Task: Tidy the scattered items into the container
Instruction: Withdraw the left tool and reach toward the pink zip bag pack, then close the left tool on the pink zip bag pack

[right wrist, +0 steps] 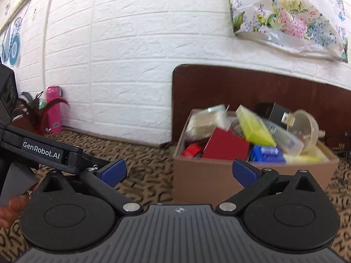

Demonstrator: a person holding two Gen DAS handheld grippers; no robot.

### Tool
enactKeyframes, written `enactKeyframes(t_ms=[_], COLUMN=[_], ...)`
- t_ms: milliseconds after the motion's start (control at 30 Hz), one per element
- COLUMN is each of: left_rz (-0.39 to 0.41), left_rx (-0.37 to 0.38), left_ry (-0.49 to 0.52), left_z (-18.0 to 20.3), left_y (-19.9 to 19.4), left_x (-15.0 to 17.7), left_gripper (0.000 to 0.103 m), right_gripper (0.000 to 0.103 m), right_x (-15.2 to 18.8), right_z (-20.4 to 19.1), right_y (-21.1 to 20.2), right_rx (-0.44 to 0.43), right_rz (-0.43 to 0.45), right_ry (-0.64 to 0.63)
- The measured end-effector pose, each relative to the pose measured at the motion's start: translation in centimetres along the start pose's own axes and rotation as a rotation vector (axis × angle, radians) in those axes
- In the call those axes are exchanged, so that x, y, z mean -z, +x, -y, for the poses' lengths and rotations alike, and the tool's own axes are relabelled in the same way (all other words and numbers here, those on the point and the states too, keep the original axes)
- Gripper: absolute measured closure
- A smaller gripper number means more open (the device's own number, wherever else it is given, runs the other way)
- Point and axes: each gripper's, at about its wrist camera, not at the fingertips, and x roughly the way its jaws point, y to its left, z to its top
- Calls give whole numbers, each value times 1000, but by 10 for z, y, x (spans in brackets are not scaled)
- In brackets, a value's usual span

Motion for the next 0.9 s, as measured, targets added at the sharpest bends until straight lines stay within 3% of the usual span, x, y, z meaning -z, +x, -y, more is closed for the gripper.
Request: enactKeyframes(t_ms=[133, 400, 533, 900], left_rz=[-7, -18, -53, -124], left_rx=[-40, -146, -106, -48], left_ry=[-10, 136, 103, 21], left_z=[-12, -25, -34, -49], left_y=[-23, -47, -49, -25], left_x=[35, 86, 88, 75], left_gripper=[0, 0, 0, 2], right_gripper=[0, 0, 0, 6], right_x=[29, 82, 95, 88], right_z=[-22, -57, -65, -67], right_y=[-15, -22, -23, -7], right_rx=[-32, -40, -28, -15], right_rz=[-59, -230, -275, -300], right_ry=[53, 97, 93, 69])
